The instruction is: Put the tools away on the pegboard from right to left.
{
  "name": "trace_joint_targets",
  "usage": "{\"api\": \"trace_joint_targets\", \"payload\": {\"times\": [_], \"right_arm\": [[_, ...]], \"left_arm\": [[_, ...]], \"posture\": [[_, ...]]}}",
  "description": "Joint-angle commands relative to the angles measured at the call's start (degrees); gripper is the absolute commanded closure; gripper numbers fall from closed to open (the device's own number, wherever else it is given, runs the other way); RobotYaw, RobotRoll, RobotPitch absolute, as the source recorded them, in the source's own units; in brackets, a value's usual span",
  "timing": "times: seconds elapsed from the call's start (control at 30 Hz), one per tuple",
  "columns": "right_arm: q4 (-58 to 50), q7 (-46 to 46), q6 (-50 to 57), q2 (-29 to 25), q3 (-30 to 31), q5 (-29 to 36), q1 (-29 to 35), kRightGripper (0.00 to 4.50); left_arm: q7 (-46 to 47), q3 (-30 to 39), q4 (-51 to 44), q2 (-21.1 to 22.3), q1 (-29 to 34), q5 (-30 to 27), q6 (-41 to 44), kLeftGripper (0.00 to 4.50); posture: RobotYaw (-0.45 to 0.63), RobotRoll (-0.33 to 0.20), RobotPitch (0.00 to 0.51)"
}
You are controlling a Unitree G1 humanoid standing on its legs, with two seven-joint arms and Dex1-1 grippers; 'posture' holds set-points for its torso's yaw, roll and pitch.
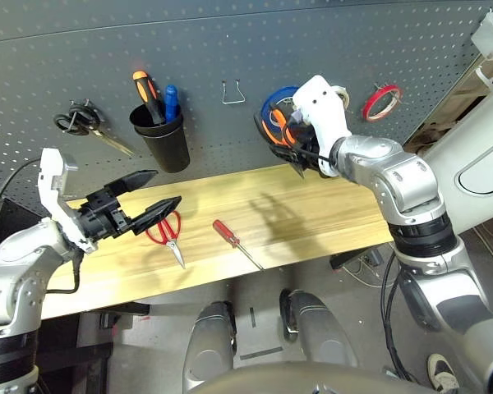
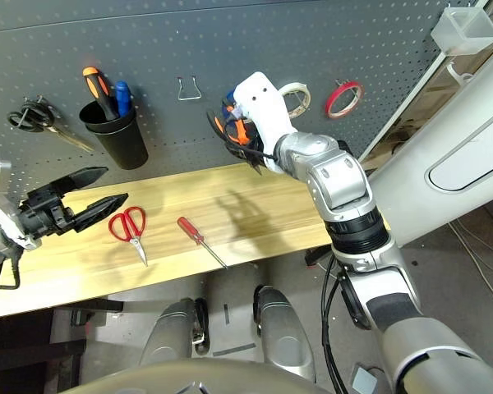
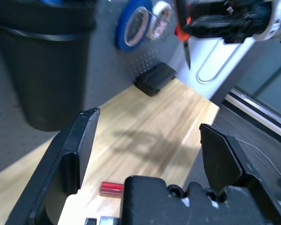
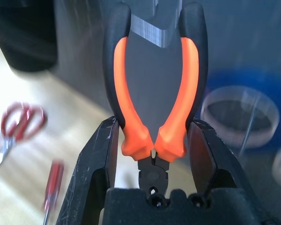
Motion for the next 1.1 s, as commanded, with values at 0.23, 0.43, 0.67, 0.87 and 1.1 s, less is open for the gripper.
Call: {"api": "trace_joint_targets", "payload": {"times": [0.23,0.43,0.67,0.87,1.1], "right_arm": [[6.9,-2.0,-15.6,4.0,-2.3,-0.7,-9.2,2.18],[14.6,-5.1,-27.5,6.3,-1.2,-4.3,-13.0,2.18],[21.1,-7.5,-37.1,9.4,-1.8,-5.9,-15.4,2.18],[29.9,-9.6,-47.2,11.6,-0.4,-9.4,-16.9,2.18],[40.3,-12.4,-57.3,13.9,0.4,-13.7,-17.9,2.18]], "left_arm": [[1.3,2.5,-2.1,1.1,-1.6,-3.4,4.9,0.0],[5.4,4.1,-4.0,0.1,-2.7,-4.4,6.2,0.0],[7.6,5.6,-6.0,0.5,-1.6,-5.2,7.7,0.0],[8.7,5.1,-6.7,0.6,-2.3,-5.8,8.6,0.0],[9.0,4.4,-7.0,0.7,-3.5,-6.1,9.7,0.0]], "posture": [[0.01,0.0,0.063],[0.02,0.0,0.068],[0.04,0.0,0.077],[0.04,0.0,0.086],[0.04,0.0,0.098]]}}
